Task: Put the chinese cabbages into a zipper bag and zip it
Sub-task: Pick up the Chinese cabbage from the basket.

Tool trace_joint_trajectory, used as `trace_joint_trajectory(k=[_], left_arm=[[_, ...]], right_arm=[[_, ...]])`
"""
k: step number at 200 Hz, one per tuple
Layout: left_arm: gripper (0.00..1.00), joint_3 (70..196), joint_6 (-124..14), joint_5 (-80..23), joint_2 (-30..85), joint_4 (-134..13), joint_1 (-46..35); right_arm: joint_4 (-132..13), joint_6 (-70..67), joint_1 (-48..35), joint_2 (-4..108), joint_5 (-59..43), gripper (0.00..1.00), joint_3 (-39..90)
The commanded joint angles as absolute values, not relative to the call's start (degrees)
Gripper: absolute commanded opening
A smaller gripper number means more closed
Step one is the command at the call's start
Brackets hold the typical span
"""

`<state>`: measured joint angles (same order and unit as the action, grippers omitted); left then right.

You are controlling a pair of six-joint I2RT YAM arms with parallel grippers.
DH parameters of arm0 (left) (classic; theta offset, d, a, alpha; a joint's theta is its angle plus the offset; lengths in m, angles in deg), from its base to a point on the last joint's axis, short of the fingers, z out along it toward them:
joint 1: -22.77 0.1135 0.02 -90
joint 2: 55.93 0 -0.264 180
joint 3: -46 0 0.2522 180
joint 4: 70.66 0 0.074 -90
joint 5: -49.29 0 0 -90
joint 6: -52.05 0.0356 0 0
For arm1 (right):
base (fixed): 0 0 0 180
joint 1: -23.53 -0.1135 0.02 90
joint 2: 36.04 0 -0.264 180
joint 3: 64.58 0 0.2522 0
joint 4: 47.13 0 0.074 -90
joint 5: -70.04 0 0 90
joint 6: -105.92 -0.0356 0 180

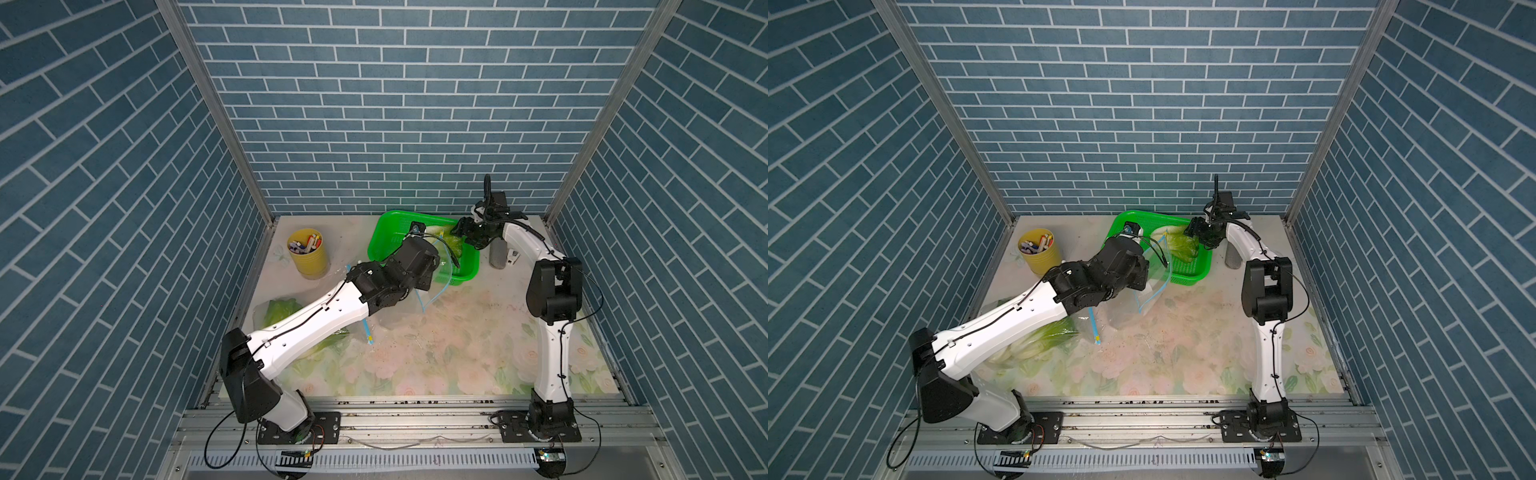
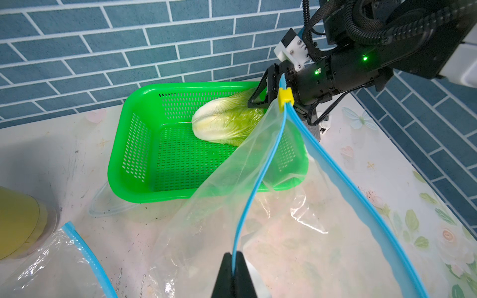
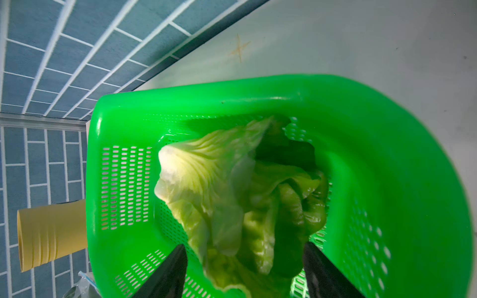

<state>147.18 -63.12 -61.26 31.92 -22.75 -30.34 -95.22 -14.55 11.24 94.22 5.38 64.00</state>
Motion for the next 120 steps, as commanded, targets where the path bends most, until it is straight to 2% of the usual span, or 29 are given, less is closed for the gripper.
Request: trace_joint_trajectory(k=[1,36,56,120], left_arm=[[0.0,147.53,-63.88,-62.46,31.61,-22.29,-29.97],[0.0,147.4,-64.03,-62.56,31.34,-22.4,-29.96],[0.0,147.36,-64.0,-63.08,31.31,-22.39,-29.97],[0.0,148.61,-62.69,-63.94,31.01,-19.88,-29.51]], right_arm=[[-96.61,-16.68,10.62,95.81,7.3,0.72,66.28],[-95.56,-16.48,9.74,97.73,10.97,0.67,68.52],[-93.88,-17.0,9.65,97.65,12.18,0.6,68.24],[-88.92,-19.19,9.57,96.84,15.1,0.22,66.2]])
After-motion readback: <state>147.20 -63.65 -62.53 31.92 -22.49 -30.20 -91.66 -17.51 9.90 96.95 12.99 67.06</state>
